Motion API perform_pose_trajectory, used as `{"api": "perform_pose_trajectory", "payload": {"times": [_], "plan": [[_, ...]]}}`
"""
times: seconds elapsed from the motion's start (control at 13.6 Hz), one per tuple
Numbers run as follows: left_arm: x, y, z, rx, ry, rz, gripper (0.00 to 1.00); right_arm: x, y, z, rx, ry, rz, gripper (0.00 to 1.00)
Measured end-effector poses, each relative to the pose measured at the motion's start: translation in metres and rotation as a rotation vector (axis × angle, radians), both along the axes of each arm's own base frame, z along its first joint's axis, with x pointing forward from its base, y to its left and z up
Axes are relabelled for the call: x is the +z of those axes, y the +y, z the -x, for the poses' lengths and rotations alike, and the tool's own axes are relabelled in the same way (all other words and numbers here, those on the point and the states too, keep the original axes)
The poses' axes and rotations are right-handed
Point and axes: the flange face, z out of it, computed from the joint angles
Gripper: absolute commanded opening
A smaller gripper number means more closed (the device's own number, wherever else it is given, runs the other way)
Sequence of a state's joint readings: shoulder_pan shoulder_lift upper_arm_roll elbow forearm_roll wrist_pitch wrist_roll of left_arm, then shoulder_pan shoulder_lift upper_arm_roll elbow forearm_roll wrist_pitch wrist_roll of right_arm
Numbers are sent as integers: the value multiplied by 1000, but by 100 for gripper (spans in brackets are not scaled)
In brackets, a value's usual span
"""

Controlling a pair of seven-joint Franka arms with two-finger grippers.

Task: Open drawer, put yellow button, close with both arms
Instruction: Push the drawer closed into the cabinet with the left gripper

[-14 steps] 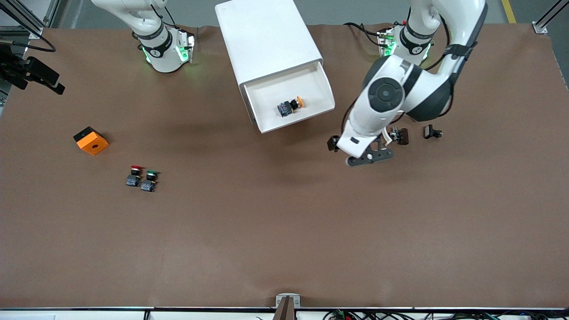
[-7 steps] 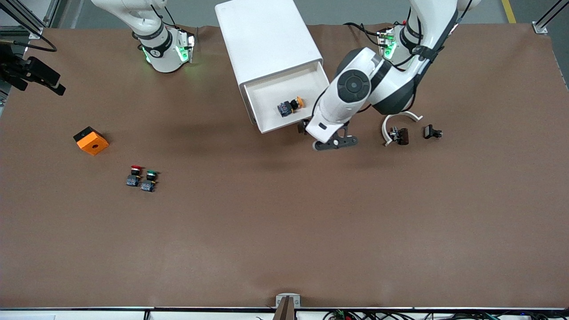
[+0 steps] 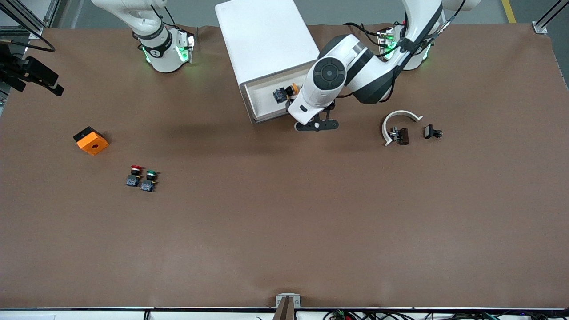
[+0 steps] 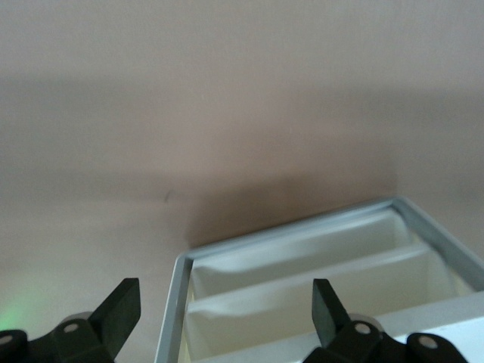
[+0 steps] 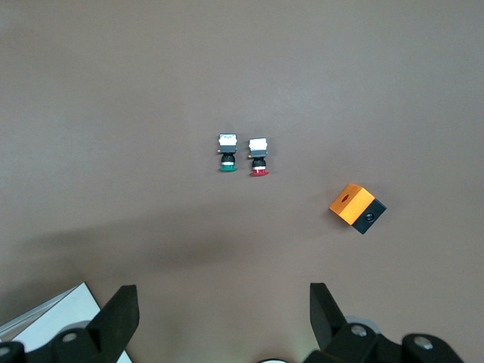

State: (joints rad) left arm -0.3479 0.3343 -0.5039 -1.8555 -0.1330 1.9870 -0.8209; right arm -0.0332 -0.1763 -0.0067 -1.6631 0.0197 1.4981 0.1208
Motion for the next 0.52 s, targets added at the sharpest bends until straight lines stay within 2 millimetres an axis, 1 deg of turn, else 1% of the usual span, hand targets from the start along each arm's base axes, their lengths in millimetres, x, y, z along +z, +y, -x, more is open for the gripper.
{"api": "perform_pose_trajectory", "payload": {"times": [0.22,0.52], "plan": [[-5,-18,25,-43,28,-13,100,1,0,-1,0,-5,0,100],[-9,-27,40,-44,76,-15,100,2,0,-3,1,-20,1,100]]}}
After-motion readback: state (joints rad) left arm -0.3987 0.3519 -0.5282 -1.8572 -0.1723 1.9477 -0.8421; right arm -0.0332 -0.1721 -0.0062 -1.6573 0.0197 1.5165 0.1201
